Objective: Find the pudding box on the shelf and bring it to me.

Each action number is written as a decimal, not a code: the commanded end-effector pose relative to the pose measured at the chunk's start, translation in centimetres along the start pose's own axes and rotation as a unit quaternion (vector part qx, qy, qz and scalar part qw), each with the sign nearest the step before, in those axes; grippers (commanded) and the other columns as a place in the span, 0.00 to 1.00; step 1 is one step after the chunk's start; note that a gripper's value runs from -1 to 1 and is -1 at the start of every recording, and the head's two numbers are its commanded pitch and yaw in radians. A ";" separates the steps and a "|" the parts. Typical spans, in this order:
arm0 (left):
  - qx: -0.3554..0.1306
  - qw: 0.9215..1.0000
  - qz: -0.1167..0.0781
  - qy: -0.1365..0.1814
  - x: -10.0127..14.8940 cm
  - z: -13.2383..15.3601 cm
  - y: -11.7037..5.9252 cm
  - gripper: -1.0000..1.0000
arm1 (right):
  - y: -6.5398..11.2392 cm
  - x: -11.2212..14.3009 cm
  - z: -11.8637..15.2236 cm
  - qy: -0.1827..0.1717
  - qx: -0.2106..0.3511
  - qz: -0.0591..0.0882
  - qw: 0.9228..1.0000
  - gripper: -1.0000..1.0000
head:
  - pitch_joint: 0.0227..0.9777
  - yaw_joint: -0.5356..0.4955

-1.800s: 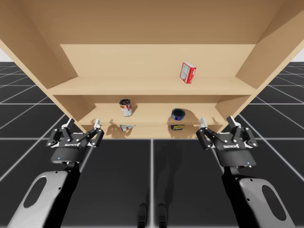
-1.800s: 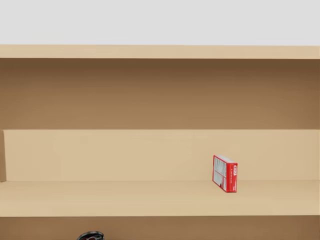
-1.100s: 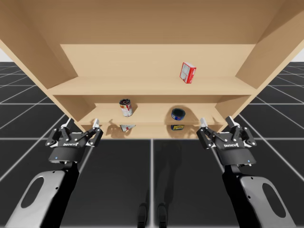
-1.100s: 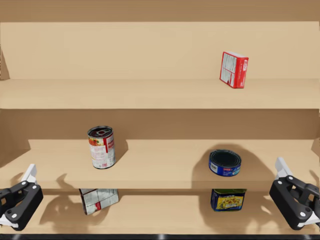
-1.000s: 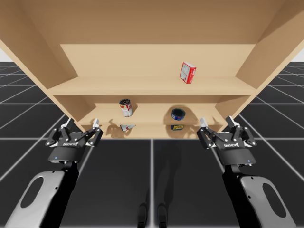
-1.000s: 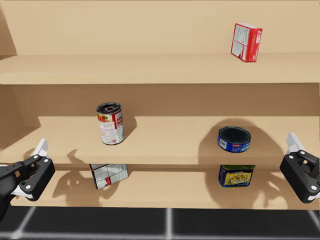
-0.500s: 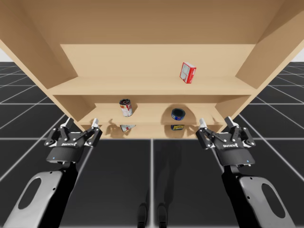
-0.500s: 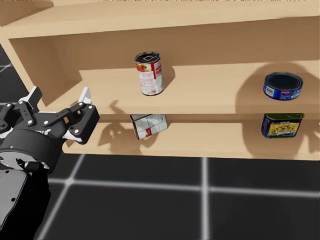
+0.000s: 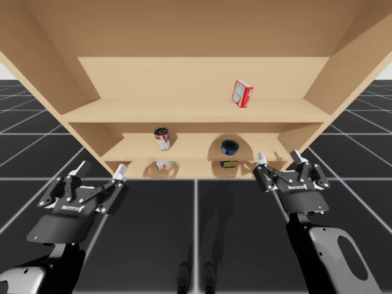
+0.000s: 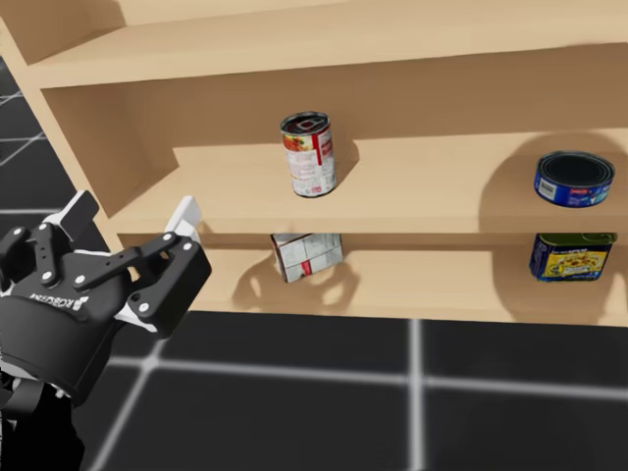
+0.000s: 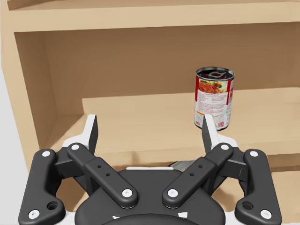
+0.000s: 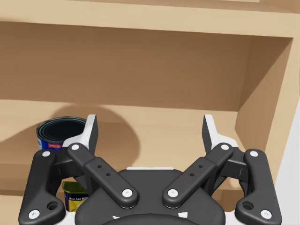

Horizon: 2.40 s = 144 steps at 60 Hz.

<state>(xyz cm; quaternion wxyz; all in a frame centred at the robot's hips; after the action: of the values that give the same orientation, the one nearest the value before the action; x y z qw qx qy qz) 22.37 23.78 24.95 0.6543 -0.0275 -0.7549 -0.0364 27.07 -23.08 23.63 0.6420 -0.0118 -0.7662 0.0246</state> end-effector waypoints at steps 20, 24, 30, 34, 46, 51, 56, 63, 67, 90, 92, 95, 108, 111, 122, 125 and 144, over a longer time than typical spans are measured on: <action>-0.118 0.988 0.021 0.100 -6.2 3.1 1.2 0.00 | -0.2 0.1 0.0 -0.002 0.000 -0.004 1.000 0.00 | 0.72 0.73; -0.123 0.987 0.018 0.101 -7.4 2.6 1.5 0.00 | -0.1 0.0 -0.1 0.000 0.004 -0.005 1.000 0.00 | 0.72 0.73; -0.131 0.986 0.020 0.100 -8.8 1.4 1.8 0.00 | 0.0 0.0 -0.1 -0.001 0.006 -0.006 1.000 0.00 | 0.72 0.74; -0.134 0.986 0.008 0.099 -9.7 0.3 1.8 0.00 | -0.1 0.1 -0.1 -0.003 0.006 -0.008 1.000 0.00 | 0.72 0.75; -0.152 0.983 0.005 0.106 -11.0 -3.2 1.3 0.00 | -0.1 0.1 -0.1 -0.002 0.006 -0.009 1.000 0.00 | 0.71 0.76; -0.157 0.981 0.000 0.113 -11.5 -4.8 1.1 0.00 | 0.0 0.2 0.0 -0.006 0.009 -0.010 1.000 0.00 | 0.71 0.76; -0.158 0.980 -0.003 0.118 -11.8 -6.1 0.9 0.00 | 0.0 0.3 0.0 -0.007 0.009 -0.011 1.000 0.00 | 0.71 0.77; -0.161 0.979 -0.011 0.121 -12.1 -7.5 0.6 0.00 | -0.1 0.3 0.0 -0.007 0.010 -0.013 1.000 0.00 | 0.71 0.77; -0.165 0.979 -0.007 0.122 -12.3 -8.4 0.3 0.00 | -0.1 0.3 0.0 -0.007 0.010 -0.013 1.000 0.00 | 0.72 0.77; -0.174 0.973 0.030 0.148 -14.2 -13.1 -0.9 0.00 | -0.1 0.5 0.1 -0.007 0.010 -0.020 1.000 0.00 | 0.72 0.76; -0.172 0.974 0.022 0.147 -14.4 -13.5 -1.0 0.00 | -0.1 0.5 0.1 -0.007 0.010 -0.020 1.000 0.00 | 0.72 0.76; -0.176 0.972 0.028 0.151 -14.5 -13.8 -1.2 0.00 | -0.1 0.4 0.1 -0.007 0.011 -0.020 1.000 0.00 | 0.72 0.75; -0.176 0.970 0.026 0.164 -15.3 -15.1 -2.3 0.00 | -0.1 0.5 0.2 -0.007 0.011 -0.020 1.000 0.00 | 0.73 0.75; -0.175 0.970 0.030 0.166 -15.5 -15.3 -2.3 0.00 | -0.1 0.4 0.2 -0.007 0.012 -0.020 1.000 0.00 | 0.73 0.75; -0.175 0.970 0.030 0.167 -15.8 -15.2 -2.4 0.03 | -0.1 0.4 0.2 -0.007 0.013 -0.019 1.000 0.00 | 0.73 0.74; -0.175 0.970 0.030 0.164 -15.8 -15.1 -2.5 0.89 | -0.1 0.4 0.2 -0.007 0.013 -0.019 1.000 0.00 | 0.73 0.74; -0.198 0.968 0.023 0.152 -13.5 -13.3 -3.0 1.00 | -0.1 0.4 0.1 -0.008 0.012 -0.018 1.000 0.00 | 0.73 0.75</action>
<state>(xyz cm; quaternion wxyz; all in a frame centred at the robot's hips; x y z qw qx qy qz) 37.82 19.80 12.23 0.7548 -0.1515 -0.6218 -0.1437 26.87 -23.19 23.98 0.6362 0.0098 -0.7711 0.0226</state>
